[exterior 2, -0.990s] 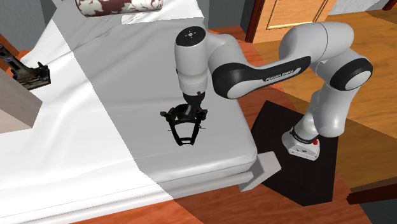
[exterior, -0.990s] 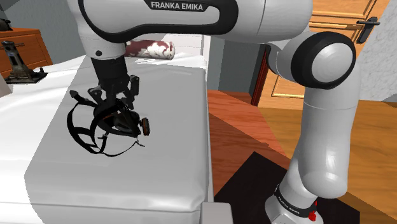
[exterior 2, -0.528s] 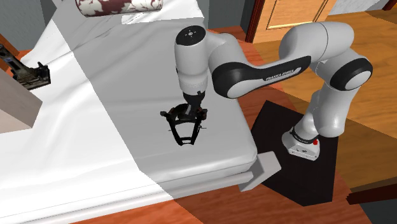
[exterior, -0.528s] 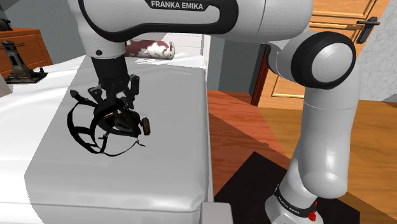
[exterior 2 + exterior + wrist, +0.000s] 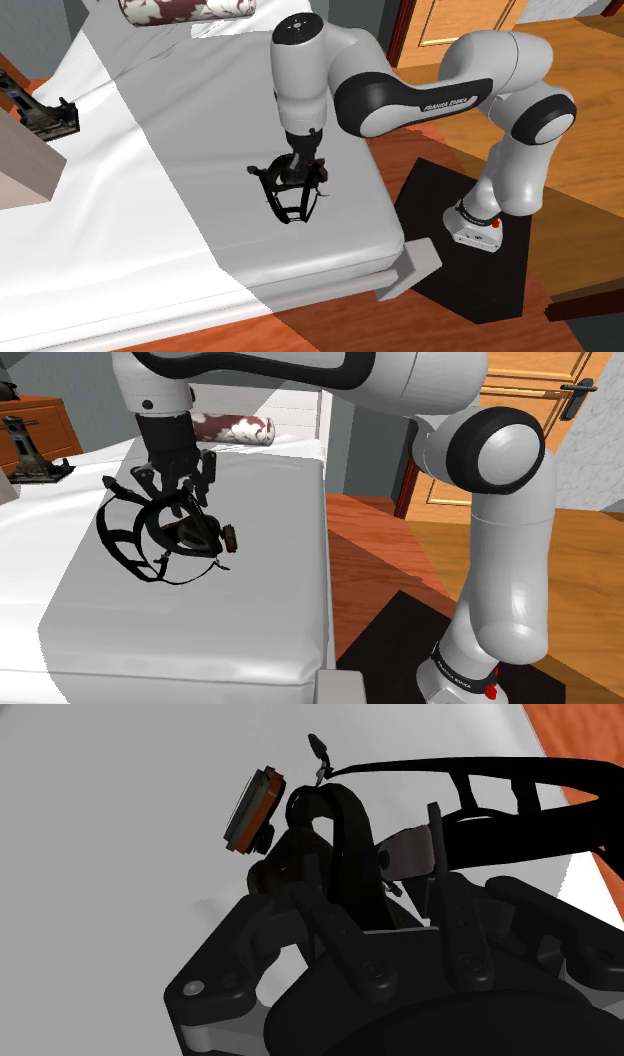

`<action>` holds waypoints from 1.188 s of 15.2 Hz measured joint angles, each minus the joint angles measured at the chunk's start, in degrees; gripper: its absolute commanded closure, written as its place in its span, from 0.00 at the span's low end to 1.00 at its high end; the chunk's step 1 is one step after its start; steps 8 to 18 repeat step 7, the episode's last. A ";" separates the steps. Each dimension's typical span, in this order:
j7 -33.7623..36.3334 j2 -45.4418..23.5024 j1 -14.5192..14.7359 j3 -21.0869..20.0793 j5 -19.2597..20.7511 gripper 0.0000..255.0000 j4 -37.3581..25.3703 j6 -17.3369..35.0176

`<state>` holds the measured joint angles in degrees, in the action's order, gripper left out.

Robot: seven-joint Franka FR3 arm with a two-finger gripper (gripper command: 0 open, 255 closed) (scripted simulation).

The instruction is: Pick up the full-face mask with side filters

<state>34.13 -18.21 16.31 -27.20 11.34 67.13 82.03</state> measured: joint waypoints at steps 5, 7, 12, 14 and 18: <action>0.05 -2.78 1.82 -0.02 1.44 1.00 -8.24 -5.64; 0.12 -4.04 2.69 0.01 2.08 1.00 -11.32 -7.51; 0.12 -4.04 2.69 0.01 2.08 1.00 -11.32 -7.51; 0.12 -4.04 2.69 0.01 2.08 1.00 -11.32 -7.51; 0.12 -4.04 2.69 0.01 2.08 1.00 -11.32 -7.51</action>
